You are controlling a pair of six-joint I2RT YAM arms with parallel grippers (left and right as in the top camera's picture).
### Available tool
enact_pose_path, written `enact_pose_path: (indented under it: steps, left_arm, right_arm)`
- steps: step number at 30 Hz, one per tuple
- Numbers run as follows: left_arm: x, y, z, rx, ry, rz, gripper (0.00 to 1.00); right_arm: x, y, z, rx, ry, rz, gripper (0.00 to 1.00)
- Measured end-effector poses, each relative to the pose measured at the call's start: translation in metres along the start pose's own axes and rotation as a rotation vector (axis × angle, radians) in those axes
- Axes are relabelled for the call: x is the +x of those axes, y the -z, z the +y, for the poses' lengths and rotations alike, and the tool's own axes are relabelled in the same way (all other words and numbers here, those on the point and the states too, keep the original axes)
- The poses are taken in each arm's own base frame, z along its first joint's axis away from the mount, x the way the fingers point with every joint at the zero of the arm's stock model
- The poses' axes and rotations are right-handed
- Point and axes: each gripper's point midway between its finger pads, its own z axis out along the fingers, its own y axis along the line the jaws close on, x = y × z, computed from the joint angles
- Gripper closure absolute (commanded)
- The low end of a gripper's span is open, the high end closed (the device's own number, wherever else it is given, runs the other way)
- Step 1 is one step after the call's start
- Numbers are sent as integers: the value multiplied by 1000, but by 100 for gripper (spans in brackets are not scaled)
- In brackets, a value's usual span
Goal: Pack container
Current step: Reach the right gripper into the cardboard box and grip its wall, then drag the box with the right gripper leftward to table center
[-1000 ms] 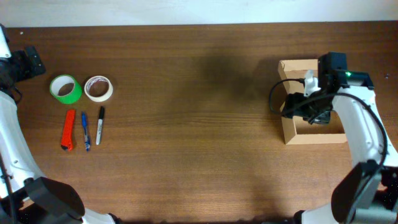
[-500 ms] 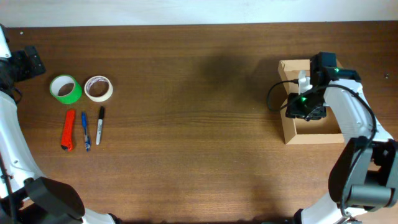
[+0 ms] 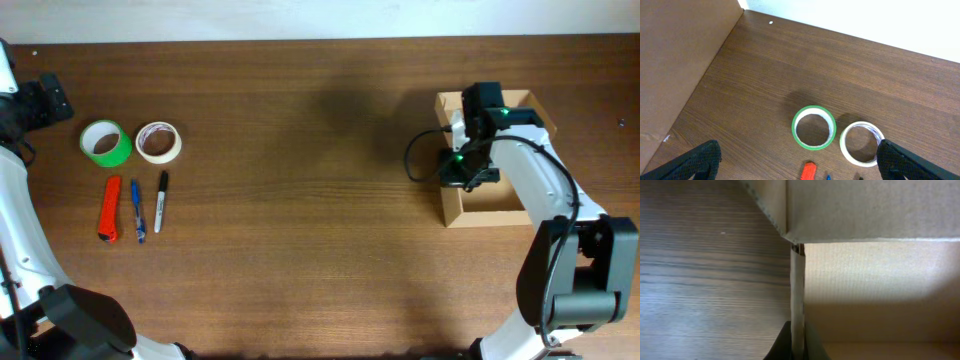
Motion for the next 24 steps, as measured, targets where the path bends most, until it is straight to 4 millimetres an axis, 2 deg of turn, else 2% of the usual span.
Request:
enact_pose_path:
  steps: [4, 9, 14, 17, 20, 24]
  left_arm:
    - [0, 0, 0, 0, 0, 0, 1]
    - [0, 0, 0, 0, 0, 0, 1]
    - [0, 0, 0, -1, 0, 1, 1]
    - [0, 0, 0, -1, 0, 0, 1]
    - [0, 0, 0, -1, 0, 1, 1]
    - [0, 0, 1, -3, 0, 1, 1]
  right_arm:
    - [-6, 13, 15, -5, 34, 0, 96]
    - [-36, 54, 41, -18, 103, -98, 96]
    - [-66, 102, 82, -42, 235, -239, 96]
    - [-74, 123, 110, -61, 308, -308, 96]
    - [-75, 134, 137, -80, 372, -346, 96]
    - [-70, 135, 170, -107, 440, -355, 96]
